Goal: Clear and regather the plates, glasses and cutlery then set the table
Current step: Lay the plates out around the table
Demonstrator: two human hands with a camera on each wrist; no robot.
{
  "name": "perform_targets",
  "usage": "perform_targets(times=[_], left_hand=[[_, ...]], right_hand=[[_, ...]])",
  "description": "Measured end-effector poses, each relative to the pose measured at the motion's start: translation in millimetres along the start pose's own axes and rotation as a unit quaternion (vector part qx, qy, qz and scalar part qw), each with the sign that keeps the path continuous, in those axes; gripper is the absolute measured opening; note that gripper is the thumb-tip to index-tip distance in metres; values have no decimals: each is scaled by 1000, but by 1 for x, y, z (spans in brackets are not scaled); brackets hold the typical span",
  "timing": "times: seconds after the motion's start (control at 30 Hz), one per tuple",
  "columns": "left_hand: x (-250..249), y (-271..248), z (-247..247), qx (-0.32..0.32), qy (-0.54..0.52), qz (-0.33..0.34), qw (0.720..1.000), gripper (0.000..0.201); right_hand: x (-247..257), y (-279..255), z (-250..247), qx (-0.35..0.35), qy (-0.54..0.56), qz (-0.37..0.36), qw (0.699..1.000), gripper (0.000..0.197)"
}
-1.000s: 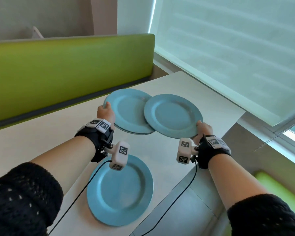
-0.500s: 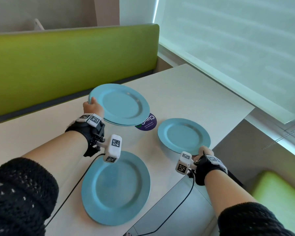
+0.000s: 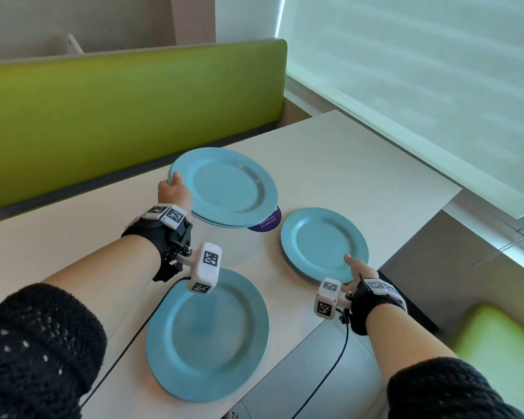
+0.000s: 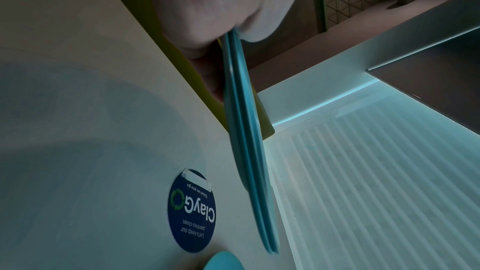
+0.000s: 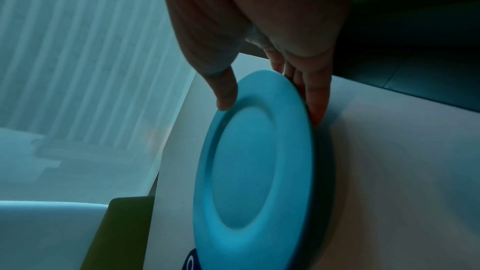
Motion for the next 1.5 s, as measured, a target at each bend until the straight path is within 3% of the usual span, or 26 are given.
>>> perform_targets(times=[0.07,0.23,0.37,0.57,0.63,0.77,0.87,0.93,1.03,1.13,1.23,1.4,1.5], left_hand=[[-1,-1,3,3,0,0,1000,50],[-3,-1,9,9,8,2,1000,51],[-3,-1,12,17,5,-1,1000,51],[-3,-1,12,27,12,-10,1000,51],[-3,0,8,30,11,-13,999,52],[-2,6,-2,43,12,-18,999,51],[-5,9,-14,64,30,-17,997,50],[-5,15,-21,86,29,-15,996,50],[-1,23,-34,100,0,-31,994,49],[2,31,-55,82,-12,-45,996,53],[6,42,-81,49,0,-56,997,59],[10,64,-143,-56,-5,-77,995,58],[7,78,-182,-120,8,-66,991,58]], right_hand=[[5,1,5,6,-5,-9,1000,37],[7,61,1,-38,-98,-32,994,70],[17,37,2,-61,-152,-22,986,78],[62,8,12,-153,-164,-87,971,61],[83,2,28,-132,-162,-142,967,59],[116,-26,89,-2,-123,-253,960,56],[125,-61,140,85,-116,-291,946,51],[126,-79,165,94,-136,-313,935,43],[123,-92,183,41,-177,-350,919,33],[114,-102,199,24,-175,-347,921,31],[98,-108,214,40,-121,-313,941,27],[75,-122,241,125,-6,-232,964,19],[65,-126,254,142,-2,-227,963,35]])
Point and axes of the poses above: each hand's wrist, its own y-axis towards the middle knuckle, its own z-axis out of the palm, x = y × z, the point moved 7 cm from there along y, towards the middle knuckle, and after that the axes turned 1 degree about -y, right-handed, at the moved point
